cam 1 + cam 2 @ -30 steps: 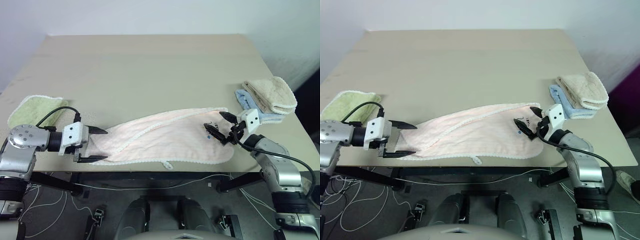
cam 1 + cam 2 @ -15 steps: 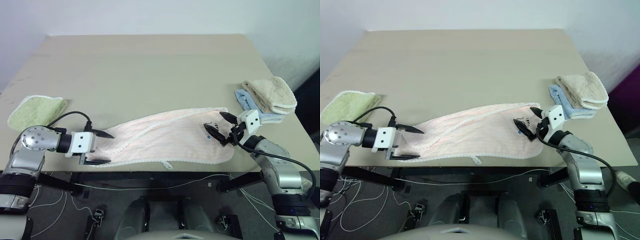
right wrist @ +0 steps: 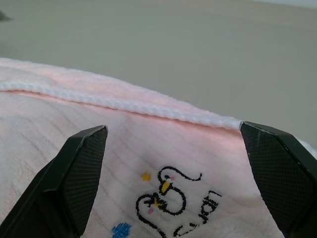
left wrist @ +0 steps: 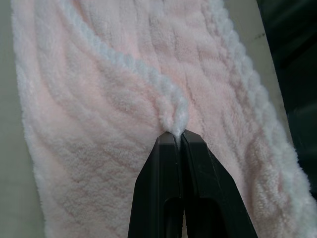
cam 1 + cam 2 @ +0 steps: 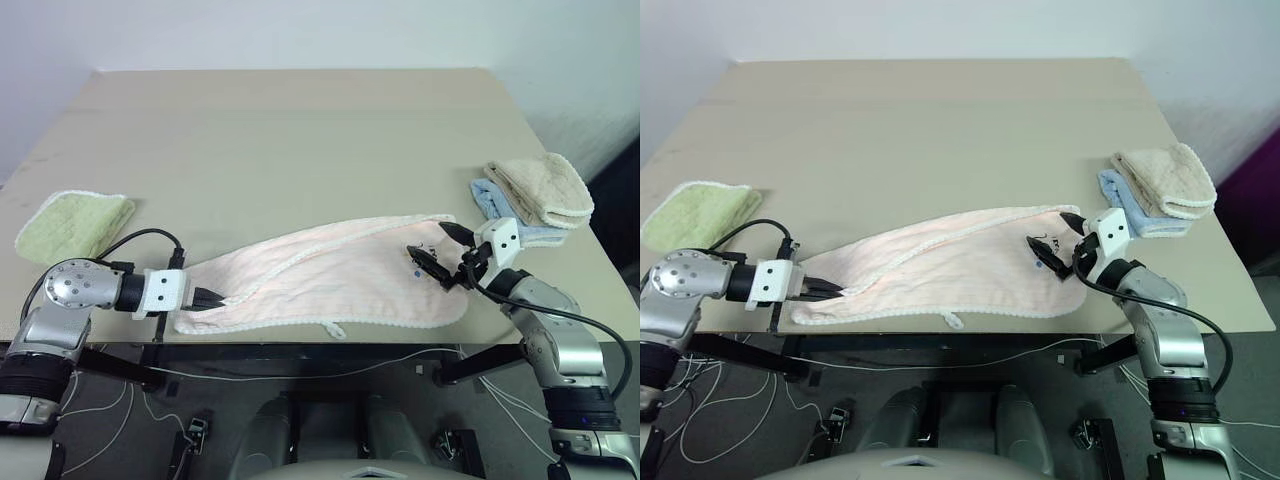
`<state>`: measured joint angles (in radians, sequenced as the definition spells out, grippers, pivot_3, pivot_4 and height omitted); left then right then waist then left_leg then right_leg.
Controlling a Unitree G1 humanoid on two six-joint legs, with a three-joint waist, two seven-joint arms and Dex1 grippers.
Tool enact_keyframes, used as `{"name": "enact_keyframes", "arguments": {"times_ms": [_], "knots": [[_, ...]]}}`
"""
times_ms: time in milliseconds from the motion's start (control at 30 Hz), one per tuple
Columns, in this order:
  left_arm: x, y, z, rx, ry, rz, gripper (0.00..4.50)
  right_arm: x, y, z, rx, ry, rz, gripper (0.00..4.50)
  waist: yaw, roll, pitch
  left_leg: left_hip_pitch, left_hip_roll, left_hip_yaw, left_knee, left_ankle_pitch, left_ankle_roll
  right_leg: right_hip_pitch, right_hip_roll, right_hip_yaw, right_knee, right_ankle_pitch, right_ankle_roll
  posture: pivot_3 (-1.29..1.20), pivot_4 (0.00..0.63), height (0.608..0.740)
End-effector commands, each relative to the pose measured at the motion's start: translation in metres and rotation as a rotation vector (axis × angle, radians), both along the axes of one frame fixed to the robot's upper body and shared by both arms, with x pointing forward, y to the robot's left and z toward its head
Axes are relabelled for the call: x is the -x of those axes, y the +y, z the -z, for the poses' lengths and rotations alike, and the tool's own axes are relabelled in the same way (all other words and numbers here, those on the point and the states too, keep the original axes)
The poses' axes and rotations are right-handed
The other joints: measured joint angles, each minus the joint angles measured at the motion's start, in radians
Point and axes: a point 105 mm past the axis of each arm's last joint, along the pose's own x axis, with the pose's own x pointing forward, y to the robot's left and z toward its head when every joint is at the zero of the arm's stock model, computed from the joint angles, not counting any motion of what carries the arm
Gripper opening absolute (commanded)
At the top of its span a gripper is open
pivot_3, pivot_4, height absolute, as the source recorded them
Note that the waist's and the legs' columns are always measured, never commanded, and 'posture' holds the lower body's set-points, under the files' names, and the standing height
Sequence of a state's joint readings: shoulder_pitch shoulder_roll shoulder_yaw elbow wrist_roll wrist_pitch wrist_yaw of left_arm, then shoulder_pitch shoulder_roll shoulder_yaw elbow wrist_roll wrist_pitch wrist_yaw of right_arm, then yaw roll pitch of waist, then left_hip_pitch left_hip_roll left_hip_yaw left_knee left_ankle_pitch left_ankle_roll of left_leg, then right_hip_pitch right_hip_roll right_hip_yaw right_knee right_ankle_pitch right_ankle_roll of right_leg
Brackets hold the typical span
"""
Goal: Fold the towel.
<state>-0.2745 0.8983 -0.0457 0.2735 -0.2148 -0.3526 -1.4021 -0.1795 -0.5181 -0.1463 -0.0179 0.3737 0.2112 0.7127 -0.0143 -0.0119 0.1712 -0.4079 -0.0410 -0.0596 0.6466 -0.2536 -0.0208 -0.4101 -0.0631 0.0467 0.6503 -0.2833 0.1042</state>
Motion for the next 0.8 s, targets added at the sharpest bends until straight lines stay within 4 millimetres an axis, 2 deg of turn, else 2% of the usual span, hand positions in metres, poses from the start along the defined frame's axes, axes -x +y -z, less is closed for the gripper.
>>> {"name": "enact_keyframes", "arguments": {"times_ms": [33,200,367,533,667,800], "knots": [[-0.001,-0.001,-0.026,0.091,-0.012,-0.033,0.02,-0.001,0.001,-0.017,0.009,-0.061,-0.009,4.50,0.001,0.000,0.000,0.000,0.000,0.000,0.000,0.000,0.000,0.000,0.000,0.000,0.000,0.000,0.000,0.00,0.150,0.740],[-0.001,0.002,-0.037,0.133,0.001,-0.070,0.02,-0.003,-0.002,-0.025,0.054,-0.088,-0.021,4.50,-0.001,0.000,0.000,0.000,0.000,0.000,0.000,0.000,0.000,0.000,0.000,0.000,0.000,0.000,0.000,0.00,0.150,0.740],[-0.004,0.007,-0.037,0.114,-0.015,-0.124,0.02,-0.013,-0.021,-0.035,0.319,-0.134,-0.032,4.50,0.000,0.001,0.000,0.000,0.000,0.000,0.000,0.000,0.000,0.000,0.000,0.000,0.000,0.000,0.000,0.00,0.150,0.740],[-0.003,0.007,-0.034,0.110,-0.015,-0.144,0.02,-0.031,-0.045,-0.043,0.561,-0.164,-0.017,4.50,-0.001,0.001,0.000,0.000,0.000,0.001,0.001,0.000,0.000,0.000,0.000,0.000,0.000,0.000,0.000,0.00,0.150,0.740],[-0.001,0.005,-0.031,0.108,-0.016,-0.150,0.02,-0.044,-0.057,-0.039,0.718,-0.184,-0.032,4.50,-0.004,0.001,0.001,0.000,0.000,0.001,0.000,0.000,0.000,0.000,0.000,0.000,0.000,0.000,0.000,0.00,0.150,0.740],[0.001,0.004,-0.029,0.110,-0.017,-0.158,0.02,-0.054,-0.060,-0.033,0.785,-0.190,-0.053,4.50,-0.005,0.001,0.001,0.000,0.000,0.001,0.000,0.000,0.000,0.000,0.000,0.000,0.000,0.000,0.000,0.00,0.150,0.740]]}}
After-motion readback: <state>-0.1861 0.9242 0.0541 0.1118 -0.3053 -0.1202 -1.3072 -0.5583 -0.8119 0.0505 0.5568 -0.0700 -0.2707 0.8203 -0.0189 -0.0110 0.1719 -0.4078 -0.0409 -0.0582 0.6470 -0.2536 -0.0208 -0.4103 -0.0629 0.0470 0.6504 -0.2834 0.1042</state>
